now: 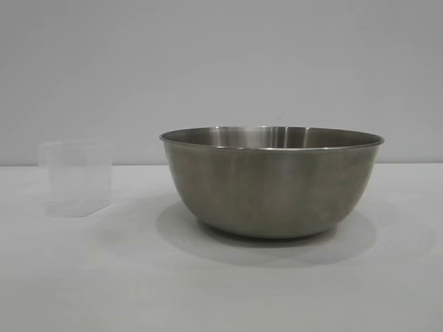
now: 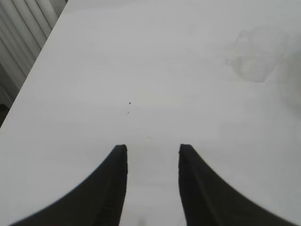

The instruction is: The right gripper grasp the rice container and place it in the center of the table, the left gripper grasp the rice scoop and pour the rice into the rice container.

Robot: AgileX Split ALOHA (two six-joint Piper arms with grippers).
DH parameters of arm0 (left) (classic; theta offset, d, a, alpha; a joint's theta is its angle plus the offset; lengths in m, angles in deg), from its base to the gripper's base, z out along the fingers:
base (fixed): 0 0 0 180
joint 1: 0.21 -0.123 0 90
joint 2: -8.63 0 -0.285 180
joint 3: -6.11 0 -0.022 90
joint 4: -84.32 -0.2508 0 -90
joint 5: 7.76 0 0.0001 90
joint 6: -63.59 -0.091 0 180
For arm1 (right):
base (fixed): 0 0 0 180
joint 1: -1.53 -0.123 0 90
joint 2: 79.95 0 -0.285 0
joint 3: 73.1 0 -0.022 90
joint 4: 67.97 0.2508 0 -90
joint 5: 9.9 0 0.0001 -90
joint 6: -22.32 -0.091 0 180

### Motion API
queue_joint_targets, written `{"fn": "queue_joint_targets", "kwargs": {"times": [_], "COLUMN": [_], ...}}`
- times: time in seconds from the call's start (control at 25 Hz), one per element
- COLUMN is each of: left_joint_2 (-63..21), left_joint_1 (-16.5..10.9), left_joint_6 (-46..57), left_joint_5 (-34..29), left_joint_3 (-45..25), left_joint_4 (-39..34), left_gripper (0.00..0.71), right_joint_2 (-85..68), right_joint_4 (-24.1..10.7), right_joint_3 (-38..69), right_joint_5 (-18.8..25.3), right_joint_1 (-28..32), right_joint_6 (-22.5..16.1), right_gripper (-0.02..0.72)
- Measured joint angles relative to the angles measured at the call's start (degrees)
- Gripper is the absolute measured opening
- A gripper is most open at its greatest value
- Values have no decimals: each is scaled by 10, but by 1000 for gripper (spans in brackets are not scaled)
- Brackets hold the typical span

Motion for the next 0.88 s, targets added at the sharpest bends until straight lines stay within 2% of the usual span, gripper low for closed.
{"fn": "queue_joint_targets", "kwargs": {"times": [0.08, 0.16, 0.32, 0.4, 0.64, 0.88], "left_joint_2": [0, 0, -1, -1, -1, -1], "left_joint_1": [1, 14, 80, 97, 115, 117], "left_joint_6": [0, 1, 1, 1, 1, 1], "left_joint_5": [0, 1, 1, 1, 1, 1], "left_joint_3": [0, 0, 0, 0, 0, 0], "left_joint_4": [0, 0, 0, 0, 0, 0], "left_gripper": [266, 266, 266, 266, 266, 266], "right_joint_2": [0, 0, 0, 0, 0, 0], "right_joint_4": [0, 1, 1, 1, 1, 1], "right_joint_3": [0, 0, 0, 0, 0, 0], "right_joint_5": [0, 0, 0, 0, 0, 0], "right_joint_1": [0, 0, 0, 0, 0, 0], "right_joint_6": [0, 0, 0, 0, 0, 0], "right_gripper": [323, 323, 323, 323, 323, 323]}}
